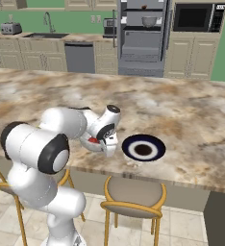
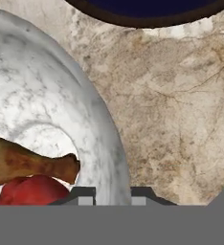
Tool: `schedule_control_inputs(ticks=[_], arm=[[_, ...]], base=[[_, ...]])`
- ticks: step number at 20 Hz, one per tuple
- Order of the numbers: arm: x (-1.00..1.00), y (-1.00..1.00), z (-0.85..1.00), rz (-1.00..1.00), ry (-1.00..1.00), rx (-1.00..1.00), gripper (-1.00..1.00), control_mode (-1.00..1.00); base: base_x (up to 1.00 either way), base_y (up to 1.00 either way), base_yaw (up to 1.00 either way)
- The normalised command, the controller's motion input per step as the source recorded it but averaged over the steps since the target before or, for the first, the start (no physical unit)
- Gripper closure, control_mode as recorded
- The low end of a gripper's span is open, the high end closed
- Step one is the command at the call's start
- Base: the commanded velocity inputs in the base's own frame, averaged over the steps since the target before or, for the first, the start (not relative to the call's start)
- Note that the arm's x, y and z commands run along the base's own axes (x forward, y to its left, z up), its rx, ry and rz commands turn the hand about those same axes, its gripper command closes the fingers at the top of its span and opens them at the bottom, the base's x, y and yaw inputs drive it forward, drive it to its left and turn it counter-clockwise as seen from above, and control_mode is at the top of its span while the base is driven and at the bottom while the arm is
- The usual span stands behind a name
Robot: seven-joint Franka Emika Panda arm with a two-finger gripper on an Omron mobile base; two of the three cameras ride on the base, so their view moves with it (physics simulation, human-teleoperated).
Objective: Pick the chicken drumstick and bell pepper from their plates and place them in the bowl. Then put the bowl in the fridge.
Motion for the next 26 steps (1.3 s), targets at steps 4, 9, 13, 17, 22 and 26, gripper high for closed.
schedule_control_inputs(ticks=[4,9,13,17,22,26], arm=[[-0.25,0.06,0.2,0.1,0.0,0.0,1.0,-1.0],[-0.28,0.01,0.46,0.1,-0.01,0.0,1.0,-1.0],[-0.36,0.08,0.34,0.02,-0.14,-0.04,1.0,-1.0],[-0.31,0.19,0.27,-0.01,-0.18,-0.08,1.0,-1.0],[-0.16,0.24,0.27,-0.13,-0.16,-0.12,1.0,-1.0],[-0.06,0.18,0.24,-0.18,-0.04,-0.09,1.0,-1.0]], base=[[0.0,0.0,0.0],[0.0,0.0,0.0],[0.0,0.0,0.0],[0.0,0.0,0.0],[0.0,0.0,0.0],[0.0,0.0,0.0]])
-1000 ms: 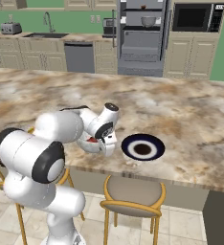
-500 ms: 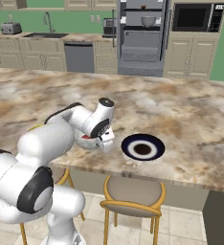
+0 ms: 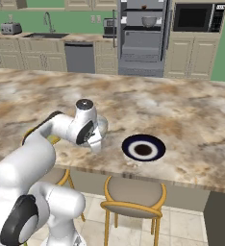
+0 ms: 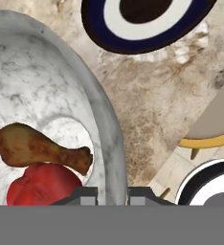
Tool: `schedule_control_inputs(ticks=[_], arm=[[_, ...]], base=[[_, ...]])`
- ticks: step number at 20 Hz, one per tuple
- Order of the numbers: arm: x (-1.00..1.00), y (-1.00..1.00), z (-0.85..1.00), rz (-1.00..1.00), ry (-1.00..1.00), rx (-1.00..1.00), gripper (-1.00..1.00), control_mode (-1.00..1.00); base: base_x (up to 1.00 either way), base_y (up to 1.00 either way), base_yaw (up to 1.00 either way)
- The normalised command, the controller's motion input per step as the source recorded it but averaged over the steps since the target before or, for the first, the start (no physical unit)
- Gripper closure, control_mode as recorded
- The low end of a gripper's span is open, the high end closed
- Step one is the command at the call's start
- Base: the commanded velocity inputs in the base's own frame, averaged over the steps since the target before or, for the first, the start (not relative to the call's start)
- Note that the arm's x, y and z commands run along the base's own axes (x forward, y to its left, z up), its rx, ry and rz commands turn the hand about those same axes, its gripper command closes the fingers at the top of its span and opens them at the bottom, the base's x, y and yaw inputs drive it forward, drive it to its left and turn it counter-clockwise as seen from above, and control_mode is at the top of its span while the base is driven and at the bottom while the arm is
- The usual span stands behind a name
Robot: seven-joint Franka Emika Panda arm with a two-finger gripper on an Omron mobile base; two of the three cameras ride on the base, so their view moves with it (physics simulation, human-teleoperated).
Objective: Pick the chicken drumstick and bell pepper from their plates and place them in the bowl. Then put the bowl in the fridge.
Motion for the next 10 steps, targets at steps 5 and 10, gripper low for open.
schedule_control_inputs(ticks=[5,10], arm=[[-0.08,0.23,0.15,-0.26,-0.04,0.0,1.0,-1.0],[-0.06,0.24,0.0,-0.27,-0.04,0.08,1.0,-1.0]], base=[[0.0,0.0,0.0],[0.0,0.0,0.0]])
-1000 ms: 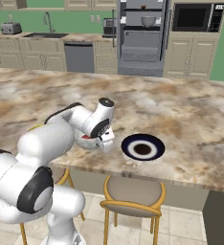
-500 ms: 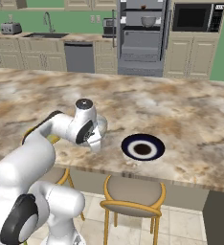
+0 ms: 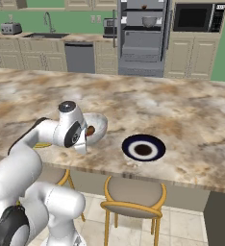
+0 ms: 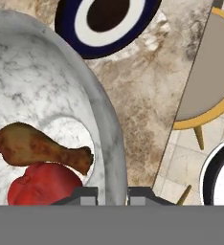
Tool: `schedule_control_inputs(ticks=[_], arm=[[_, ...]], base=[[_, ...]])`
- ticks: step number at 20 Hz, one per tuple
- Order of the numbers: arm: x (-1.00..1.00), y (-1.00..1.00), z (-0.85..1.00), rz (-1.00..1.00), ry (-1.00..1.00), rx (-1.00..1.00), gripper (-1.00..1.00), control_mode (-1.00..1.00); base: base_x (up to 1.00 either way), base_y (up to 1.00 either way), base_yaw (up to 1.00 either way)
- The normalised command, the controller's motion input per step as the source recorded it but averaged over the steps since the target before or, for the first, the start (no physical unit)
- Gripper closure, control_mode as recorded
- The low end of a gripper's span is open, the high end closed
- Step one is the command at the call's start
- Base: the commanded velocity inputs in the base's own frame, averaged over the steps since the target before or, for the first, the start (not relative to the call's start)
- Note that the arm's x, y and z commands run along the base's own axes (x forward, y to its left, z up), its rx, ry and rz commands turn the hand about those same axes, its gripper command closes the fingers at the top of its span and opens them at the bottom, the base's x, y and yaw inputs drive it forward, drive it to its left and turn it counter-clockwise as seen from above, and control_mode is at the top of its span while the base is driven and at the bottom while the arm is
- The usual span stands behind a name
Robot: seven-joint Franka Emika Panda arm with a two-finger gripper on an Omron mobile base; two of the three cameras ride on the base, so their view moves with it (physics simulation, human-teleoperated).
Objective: Pick the chicken drumstick and bell pepper from their plates and place them in the bowl. Then put the bowl in the fridge.
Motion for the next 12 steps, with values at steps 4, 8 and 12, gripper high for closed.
schedule_control_inputs(ticks=[4,8,12], arm=[[-0.26,0.08,0.0,-0.23,-0.1,0.16,1.0,-1.0],[-0.32,0.02,0.0,-0.21,-0.13,0.19,1.0,-1.0],[-0.14,0.01,0.02,-0.07,-0.03,0.08,1.0,-1.0]], base=[[0.0,0.0,0.0],[0.0,0.0,0.0],[0.0,0.0,0.0]])
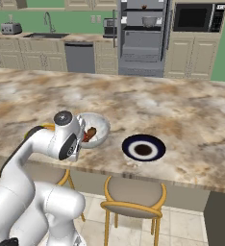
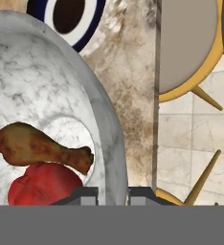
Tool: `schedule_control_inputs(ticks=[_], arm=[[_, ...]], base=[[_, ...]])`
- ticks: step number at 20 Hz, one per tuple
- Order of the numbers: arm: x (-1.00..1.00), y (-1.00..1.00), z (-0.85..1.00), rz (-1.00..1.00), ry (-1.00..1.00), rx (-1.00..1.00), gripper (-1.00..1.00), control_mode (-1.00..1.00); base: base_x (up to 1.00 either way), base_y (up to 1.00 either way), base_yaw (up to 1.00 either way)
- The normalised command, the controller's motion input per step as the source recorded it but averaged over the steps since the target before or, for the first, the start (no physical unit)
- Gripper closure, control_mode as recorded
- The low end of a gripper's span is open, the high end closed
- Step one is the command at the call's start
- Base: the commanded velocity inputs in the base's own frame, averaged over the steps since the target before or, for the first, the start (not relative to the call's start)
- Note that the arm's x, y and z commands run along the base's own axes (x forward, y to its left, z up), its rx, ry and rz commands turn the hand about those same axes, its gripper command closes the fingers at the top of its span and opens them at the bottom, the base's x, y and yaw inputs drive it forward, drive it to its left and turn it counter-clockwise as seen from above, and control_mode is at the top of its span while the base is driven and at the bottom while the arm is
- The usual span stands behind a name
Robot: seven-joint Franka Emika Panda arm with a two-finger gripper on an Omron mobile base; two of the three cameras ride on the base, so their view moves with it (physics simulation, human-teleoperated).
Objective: Pick the chicken drumstick and bell pepper from their plates and place them in the bowl. Then put the bowl in the fridge.
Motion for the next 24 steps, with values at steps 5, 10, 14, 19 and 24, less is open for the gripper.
schedule_control_inputs(ticks=[5,10,14,19,24], arm=[[0.0,0.0,0.0,0.0,0.0,0.0,1.0,-1.0],[0.0,0.0,0.0,0.0,0.0,0.0,1.0,-1.0],[0.0,0.0,0.0,0.0,0.0,0.0,1.0,1.0],[0.0,0.0,0.0,0.0,0.0,0.0,1.0,1.0],[0.0,0.0,0.0,0.0,0.0,0.0,1.0,1.0]], base=[[0.0,0.0,0.0],[0.0,0.0,0.0],[0.0,0.0,0.0],[0.0,0.0,0.0],[-0.11,-0.01,0.0]])
